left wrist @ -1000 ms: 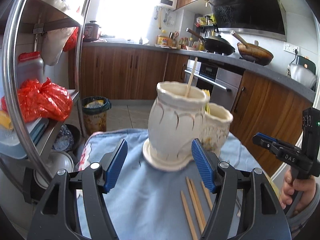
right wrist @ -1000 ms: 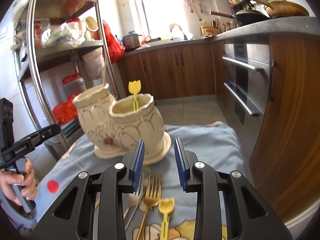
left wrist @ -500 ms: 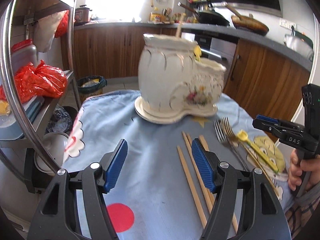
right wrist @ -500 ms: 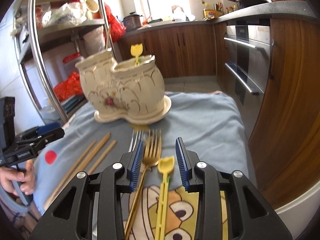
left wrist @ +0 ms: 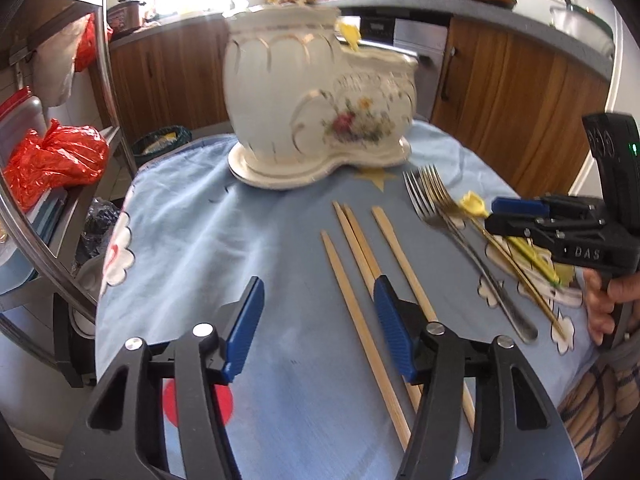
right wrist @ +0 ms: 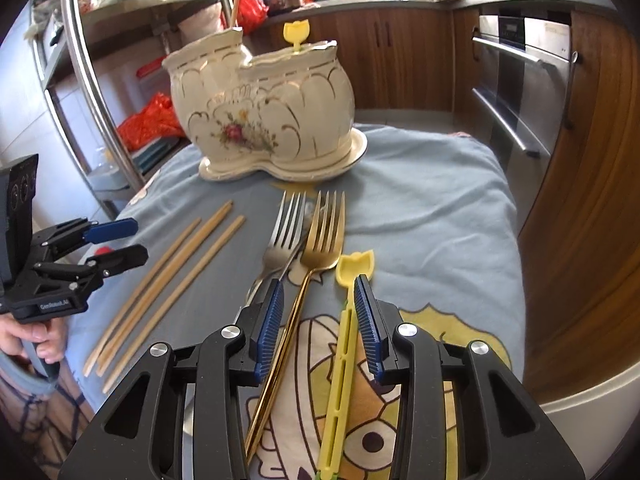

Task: Organize utensils
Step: 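Grasp another chopstick with the left tool while the right tool grasps the second yellow spoon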

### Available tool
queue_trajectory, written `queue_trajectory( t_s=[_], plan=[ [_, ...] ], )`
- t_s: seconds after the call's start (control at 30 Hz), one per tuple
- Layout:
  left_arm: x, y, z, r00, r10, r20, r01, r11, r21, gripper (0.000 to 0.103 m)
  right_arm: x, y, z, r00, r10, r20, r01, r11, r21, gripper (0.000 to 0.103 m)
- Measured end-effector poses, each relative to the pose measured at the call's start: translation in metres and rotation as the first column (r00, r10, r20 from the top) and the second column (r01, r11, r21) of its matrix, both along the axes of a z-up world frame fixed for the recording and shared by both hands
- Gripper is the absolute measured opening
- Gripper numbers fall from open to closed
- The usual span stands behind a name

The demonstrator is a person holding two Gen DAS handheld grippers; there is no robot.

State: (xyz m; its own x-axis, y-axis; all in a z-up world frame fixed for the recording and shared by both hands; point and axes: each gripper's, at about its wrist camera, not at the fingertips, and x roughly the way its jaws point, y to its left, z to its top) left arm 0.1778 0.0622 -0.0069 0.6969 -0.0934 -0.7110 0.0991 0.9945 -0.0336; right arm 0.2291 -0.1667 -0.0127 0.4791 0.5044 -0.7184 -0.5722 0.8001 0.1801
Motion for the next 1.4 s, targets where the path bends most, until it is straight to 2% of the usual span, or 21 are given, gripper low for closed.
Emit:
queue_trajectory(
  t_s=[0.23, 0.37, 0.5, 0.6, 0.63, 0.67, 0.93, 1.07, 1.2, 1.33, 1.4],
  plan=[
    [-0.002, -0.006, -0.005, 0.999, -0.029, -0.019, 0.030, 1.000, 0.006, 0.055, -0.005, -0.003, 0.002, 0.999, -0.020, 0.033, 0.020, 1.000, -0.012, 0.038],
    [-0.002, -0.007, -0.009, 0.999, -0.037, -0.032, 0.038, 0.999, 0.015, 0.052, -0.004, -0.009, 0.000, 0.999, -0.037, 0.019, 0.038, 0.999, -0.020, 0.038],
    [-0.002, -0.009, -0.009, 0.998, -0.043, -0.035, 0.043, 0.999, 0.022, 0.050, -0.006, -0.011, -0.006, 0.999, -0.042, 0.008, 0.043, 0.998, -0.051, 0.032],
    [-0.002, -0.010, -0.009, 0.998, -0.053, -0.037, 0.054, 0.998, 0.026, 0.045, -0.009, -0.010, -0.008, 0.999, -0.041, 0.023, 0.043, 0.997, -0.072, 0.027],
    [-0.003, -0.011, -0.009, 0.998, -0.057, -0.038, 0.058, 0.998, 0.028, 0.041, -0.010, -0.010, -0.008, 0.999, -0.043, 0.028, 0.045, 0.996, -0.079, 0.026],
    [-0.003, -0.012, -0.009, 0.997, -0.061, -0.046, 0.062, 0.997, 0.038, 0.032, -0.010, -0.010, -0.008, 0.999, -0.043, 0.032, 0.046, 0.995, -0.086, 0.024],
    [-0.006, -0.012, -0.013, 0.994, -0.081, -0.073, 0.086, 0.995, 0.057, 0.029, -0.008, -0.008, -0.007, 0.999, -0.002, 0.035, 0.006, 0.993, -0.121, 0.022],
    [-0.004, -0.010, -0.010, 0.987, -0.115, -0.108, 0.122, 0.990, 0.066, 0.020, 0.001, -0.007, -0.004, 0.998, 0.059, -0.018, -0.061, 0.987, -0.148, 0.021],
    [0.002, -0.006, -0.006, 0.970, -0.167, -0.176, 0.182, 0.981, 0.070, 0.014, 0.014, 0.002, 0.001, 0.983, 0.152, -0.099, -0.172, 0.958, -0.228, 0.019],
    [0.014, -0.001, -0.002, 0.935, -0.230, -0.270, 0.255, 0.965, 0.059, 0.014, 0.027, 0.015, 0.004, 0.953, 0.223, -0.205, -0.280, 0.908, -0.312, 0.018],
    [0.020, 0.000, -0.001, 0.910, -0.258, -0.326, 0.293, 0.954, 0.063, 0.014, 0.033, 0.020, 0.004, 0.936, 0.243, -0.253, -0.321, 0.885, -0.338, 0.018]
  ],
)
